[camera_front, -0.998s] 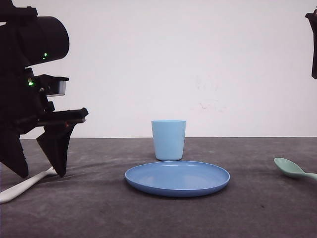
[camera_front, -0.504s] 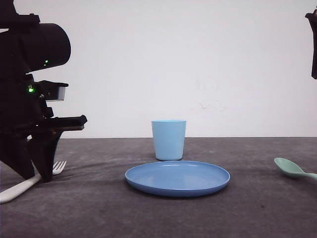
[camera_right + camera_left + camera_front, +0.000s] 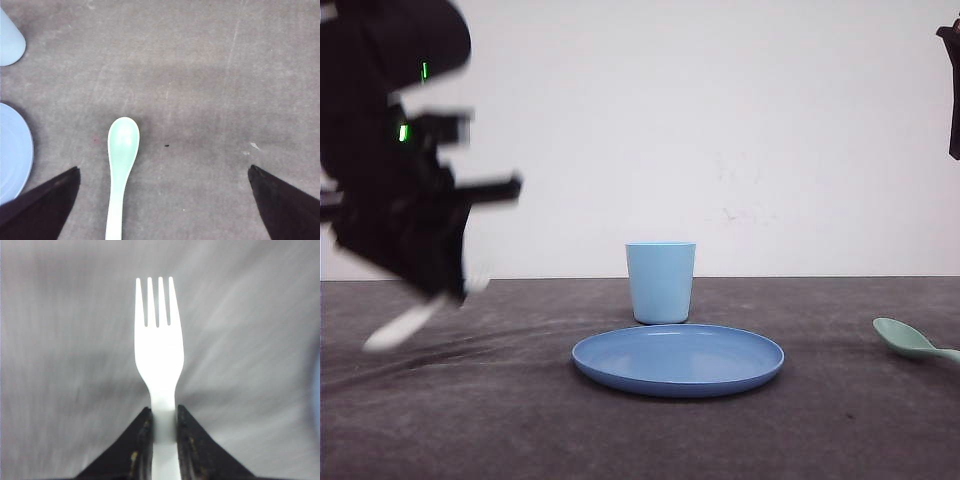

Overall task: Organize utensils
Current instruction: 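Lift the white fork with the left gripper toward the blue cup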

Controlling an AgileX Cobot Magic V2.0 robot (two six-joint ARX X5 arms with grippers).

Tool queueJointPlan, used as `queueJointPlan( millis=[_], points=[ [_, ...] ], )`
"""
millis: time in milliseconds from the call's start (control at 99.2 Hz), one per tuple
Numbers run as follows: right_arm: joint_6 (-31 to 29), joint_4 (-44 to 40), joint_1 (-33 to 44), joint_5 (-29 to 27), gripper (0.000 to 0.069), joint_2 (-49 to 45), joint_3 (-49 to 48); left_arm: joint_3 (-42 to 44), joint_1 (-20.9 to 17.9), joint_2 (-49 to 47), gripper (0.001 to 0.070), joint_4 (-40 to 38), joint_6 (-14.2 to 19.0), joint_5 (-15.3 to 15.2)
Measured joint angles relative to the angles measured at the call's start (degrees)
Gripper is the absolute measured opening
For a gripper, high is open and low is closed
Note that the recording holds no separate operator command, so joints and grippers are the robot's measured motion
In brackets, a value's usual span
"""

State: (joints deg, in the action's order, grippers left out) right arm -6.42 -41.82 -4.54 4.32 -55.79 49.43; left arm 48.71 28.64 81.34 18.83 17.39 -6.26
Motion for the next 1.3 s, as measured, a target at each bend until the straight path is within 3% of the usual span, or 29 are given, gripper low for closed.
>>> queueJointPlan(
  millis=[232,444,716,938,1089,1301],
  points=[
    [0.02,0.00,0.00,0.00,0.0679,0.00,0.00,0.00,1.66,-7.65,0.0046,-11.52,-1.33,0.92],
    [0.00,0.00,0.00,0.00,0.0679,0.00,0.00,0.00,1.97,-9.25,0.0046,-28.24,-4.37,6.05],
    [0.00,0.00,0.00,0.00,0.0679,0.00,0.00,0.00,2.03,-5.44,0.0046,-48.92,-6.73,8.41],
    [-0.02,0.00,0.00,0.00,0.0679,0.00,0.00,0.00,2.03,2.89,0.0046,-65.48,-7.32,12.74],
    [-0.02,0.00,0.00,0.00,0.0679,0.00,0.00,2.12,2.03,9.11,0.0046,-69.64,-7.56,14.86],
    [-0.02,0.00,0.00,0.00,0.0679,0.00,0.00,8.87,2.03,17.20,0.0047,-67.87,-7.98,19.87]
  ],
)
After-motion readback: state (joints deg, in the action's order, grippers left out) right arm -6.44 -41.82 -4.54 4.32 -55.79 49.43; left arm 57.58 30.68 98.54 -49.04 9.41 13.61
